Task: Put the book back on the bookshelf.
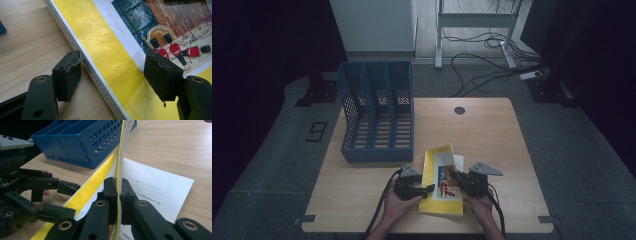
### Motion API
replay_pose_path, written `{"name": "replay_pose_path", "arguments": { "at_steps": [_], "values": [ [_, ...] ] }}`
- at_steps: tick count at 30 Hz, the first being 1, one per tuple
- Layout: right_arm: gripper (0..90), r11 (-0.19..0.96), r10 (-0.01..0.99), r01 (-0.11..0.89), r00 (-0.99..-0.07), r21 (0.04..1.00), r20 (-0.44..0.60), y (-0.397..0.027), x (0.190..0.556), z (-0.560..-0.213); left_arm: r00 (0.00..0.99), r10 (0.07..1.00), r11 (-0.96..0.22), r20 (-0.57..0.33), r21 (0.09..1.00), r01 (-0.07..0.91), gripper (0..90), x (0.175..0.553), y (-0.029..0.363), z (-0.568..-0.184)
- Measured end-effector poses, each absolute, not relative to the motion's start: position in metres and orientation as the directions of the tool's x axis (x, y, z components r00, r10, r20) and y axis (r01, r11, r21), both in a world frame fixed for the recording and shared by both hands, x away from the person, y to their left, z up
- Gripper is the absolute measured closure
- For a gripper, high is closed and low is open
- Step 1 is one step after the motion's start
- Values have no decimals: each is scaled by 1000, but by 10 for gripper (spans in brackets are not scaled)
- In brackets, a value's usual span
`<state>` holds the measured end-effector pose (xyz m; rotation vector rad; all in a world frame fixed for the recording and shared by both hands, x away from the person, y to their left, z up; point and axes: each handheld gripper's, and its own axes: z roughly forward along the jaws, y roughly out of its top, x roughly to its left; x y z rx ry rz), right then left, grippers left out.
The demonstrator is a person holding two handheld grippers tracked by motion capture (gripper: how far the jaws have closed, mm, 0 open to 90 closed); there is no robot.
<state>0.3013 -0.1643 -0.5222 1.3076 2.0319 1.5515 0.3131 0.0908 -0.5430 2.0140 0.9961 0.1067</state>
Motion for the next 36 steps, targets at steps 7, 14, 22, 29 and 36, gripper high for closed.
{"name": "replay_pose_path", "arguments": {
  "at_steps": [7,14,22,29,36],
  "values": [
    [857,3,769,477,-563,879,303,-166,299,-520,673,682,-285,-287,743,606,306,315,94,-540],
    [858,6,765,451,-577,893,287,-167,294,-514,673,663,-258,-328,744,616,306,318,94,-538],
    [858,17,765,424,-589,906,262,-167,290,-510,673,659,-252,-335,745,618,303,320,92,-539],
    [858,20,766,415,-591,910,253,-167,286,-506,667,655,-233,-356,744,626,297,322,91,-539],
    [857,31,767,395,-599,918,232,-167,282,-502,663,634,-211,-398,735,644,284,325,91,-539]
  ]
}}
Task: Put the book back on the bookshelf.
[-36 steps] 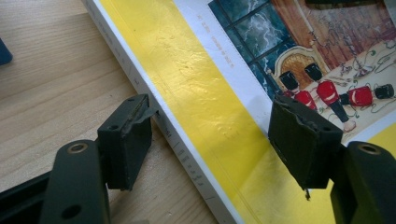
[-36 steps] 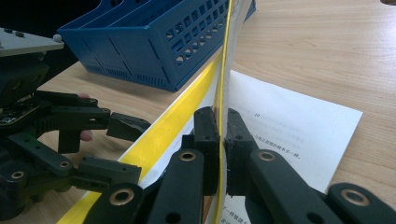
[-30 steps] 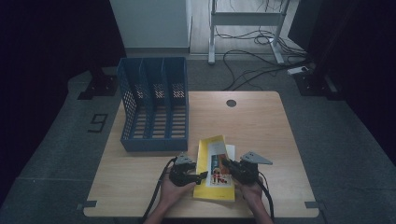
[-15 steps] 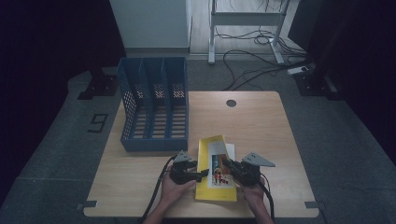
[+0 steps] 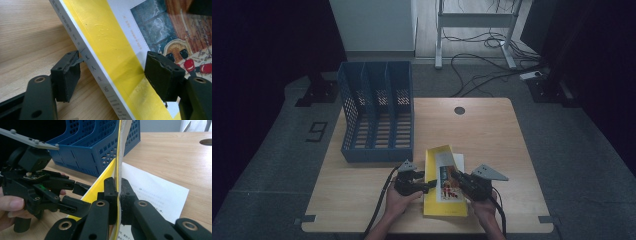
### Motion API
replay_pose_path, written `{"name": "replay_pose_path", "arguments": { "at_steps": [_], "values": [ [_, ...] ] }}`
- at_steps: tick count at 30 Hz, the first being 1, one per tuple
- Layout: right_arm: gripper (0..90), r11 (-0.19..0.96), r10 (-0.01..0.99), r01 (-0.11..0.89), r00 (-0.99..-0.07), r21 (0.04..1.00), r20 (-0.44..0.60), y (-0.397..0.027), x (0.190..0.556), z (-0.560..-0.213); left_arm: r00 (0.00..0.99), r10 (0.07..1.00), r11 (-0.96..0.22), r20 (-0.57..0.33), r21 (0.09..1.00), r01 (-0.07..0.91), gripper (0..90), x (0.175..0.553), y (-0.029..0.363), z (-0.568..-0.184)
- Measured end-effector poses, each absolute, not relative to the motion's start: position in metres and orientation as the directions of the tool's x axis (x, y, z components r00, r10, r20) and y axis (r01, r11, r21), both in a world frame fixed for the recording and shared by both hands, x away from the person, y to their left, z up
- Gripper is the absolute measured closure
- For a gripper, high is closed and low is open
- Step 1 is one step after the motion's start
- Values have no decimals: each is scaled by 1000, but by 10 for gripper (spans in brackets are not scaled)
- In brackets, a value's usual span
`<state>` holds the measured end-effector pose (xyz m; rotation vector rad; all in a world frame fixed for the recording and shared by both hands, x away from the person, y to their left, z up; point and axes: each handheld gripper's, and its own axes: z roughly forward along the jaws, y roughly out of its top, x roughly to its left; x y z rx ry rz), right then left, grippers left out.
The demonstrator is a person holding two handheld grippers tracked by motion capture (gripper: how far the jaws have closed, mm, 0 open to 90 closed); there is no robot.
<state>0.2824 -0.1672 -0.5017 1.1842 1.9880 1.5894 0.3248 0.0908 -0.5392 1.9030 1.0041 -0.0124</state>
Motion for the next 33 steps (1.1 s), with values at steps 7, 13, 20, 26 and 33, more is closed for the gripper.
{"name": "replay_pose_path", "arguments": {
  "at_steps": [7,13,20,26,33],
  "values": [
    [857,45,759,369,-617,929,208,-167,279,-499,649,611,-183,-453,717,673,270,326,89,-540],
    [857,50,756,362,-623,931,202,-166,276,-499,653,606,-186,-454,717,672,262,327,88,-540],
    [857,68,755,362,-628,930,189,-166,277,-501,647,618,-204,-447,703,681,261,327,85,-542],
    [857,66,749,365,-633,929,196,-168,278,-504,641,628,-210,-442,697,686,278,326,84,-541],
    [857,72,758,407,-615,911,215,-172,282,-512,617,643,-213,-453,668,713,323,327,83,-545]
  ]
}}
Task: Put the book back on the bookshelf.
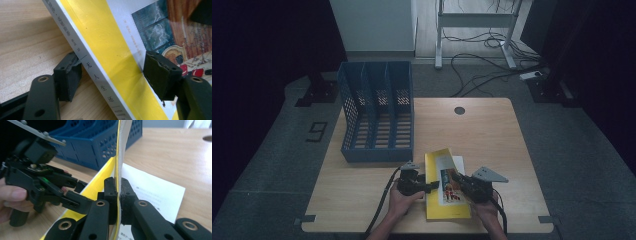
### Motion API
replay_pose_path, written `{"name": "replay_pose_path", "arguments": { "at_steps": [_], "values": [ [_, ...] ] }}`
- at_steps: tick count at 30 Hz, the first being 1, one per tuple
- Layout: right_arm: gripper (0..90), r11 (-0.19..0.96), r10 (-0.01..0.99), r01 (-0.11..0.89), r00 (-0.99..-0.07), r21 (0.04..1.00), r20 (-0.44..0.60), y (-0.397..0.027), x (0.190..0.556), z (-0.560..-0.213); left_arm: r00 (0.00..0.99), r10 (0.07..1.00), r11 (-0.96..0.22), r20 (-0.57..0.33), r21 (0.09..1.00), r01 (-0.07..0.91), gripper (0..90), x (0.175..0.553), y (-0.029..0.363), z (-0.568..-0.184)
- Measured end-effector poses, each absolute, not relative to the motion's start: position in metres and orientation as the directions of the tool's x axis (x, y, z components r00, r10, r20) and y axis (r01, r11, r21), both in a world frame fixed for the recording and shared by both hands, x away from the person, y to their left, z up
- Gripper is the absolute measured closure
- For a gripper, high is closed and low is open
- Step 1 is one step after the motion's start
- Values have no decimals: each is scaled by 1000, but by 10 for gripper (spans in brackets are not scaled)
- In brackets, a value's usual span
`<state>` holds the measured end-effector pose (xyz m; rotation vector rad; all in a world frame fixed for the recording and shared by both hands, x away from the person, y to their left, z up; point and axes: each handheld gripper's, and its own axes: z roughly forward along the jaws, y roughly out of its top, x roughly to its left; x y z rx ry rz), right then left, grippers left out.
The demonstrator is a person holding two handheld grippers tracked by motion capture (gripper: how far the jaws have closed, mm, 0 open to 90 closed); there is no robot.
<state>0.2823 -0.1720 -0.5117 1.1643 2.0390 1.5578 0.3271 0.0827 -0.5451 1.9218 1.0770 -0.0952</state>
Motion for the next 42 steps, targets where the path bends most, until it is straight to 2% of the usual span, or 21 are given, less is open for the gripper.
{"name": "replay_pose_path", "arguments": {
  "at_steps": [16,22,33,42],
  "values": [
    [855,102,783,512,-570,853,248,-182,293,-528,588,653,-178,-478,657,732,496,327,85,-546],
    [853,107,781,524,-570,845,256,-184,293,-530,563,601,-138,-567,620,772,552,328,86,-549],
    [840,100,772,524,-577,846,266,-187,294,-531,564,602,-131,-566,626,768,584,326,87,-548],
    [821,99,763,494,-595,864,253,-188,289,-523,598,613,-134,-517,678,723,623,319,89,-536]
  ]
}}
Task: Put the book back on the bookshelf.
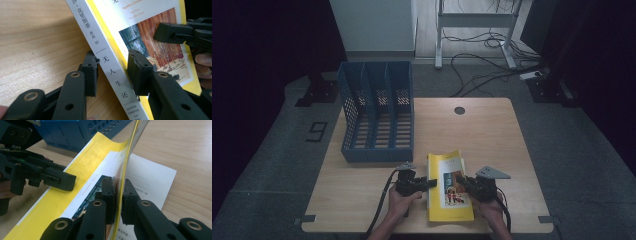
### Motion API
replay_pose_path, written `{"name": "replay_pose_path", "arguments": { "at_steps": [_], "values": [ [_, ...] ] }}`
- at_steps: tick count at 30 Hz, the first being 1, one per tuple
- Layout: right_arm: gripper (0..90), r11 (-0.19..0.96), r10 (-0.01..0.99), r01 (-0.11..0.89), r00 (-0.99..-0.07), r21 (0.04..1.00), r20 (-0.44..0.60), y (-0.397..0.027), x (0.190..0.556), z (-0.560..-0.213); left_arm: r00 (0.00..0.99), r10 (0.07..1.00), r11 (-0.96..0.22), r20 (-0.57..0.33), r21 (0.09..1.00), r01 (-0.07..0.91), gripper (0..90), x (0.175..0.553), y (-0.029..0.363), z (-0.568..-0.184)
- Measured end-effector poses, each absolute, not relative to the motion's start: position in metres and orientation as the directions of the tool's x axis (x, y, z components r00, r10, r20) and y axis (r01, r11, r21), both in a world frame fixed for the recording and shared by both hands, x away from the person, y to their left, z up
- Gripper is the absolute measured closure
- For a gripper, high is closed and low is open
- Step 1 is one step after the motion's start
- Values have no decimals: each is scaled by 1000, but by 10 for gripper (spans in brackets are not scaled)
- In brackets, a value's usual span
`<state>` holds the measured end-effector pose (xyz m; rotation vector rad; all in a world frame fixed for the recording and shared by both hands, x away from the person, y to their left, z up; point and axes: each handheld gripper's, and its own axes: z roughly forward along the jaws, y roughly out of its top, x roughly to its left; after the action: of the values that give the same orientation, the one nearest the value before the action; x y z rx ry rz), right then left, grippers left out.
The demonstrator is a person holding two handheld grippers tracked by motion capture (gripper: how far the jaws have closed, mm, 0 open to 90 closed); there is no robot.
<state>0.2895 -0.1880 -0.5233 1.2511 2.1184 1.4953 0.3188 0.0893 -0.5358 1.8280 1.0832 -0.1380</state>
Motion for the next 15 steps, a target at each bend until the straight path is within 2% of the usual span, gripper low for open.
{"name": "replay_pose_path", "arguments": {
  "at_steps": [15],
  "values": [
    [817,77,735,392,-643,917,213,-188,280,-507,678,630,-136,-379,806,577,680,302,95,-504]
  ]
}}
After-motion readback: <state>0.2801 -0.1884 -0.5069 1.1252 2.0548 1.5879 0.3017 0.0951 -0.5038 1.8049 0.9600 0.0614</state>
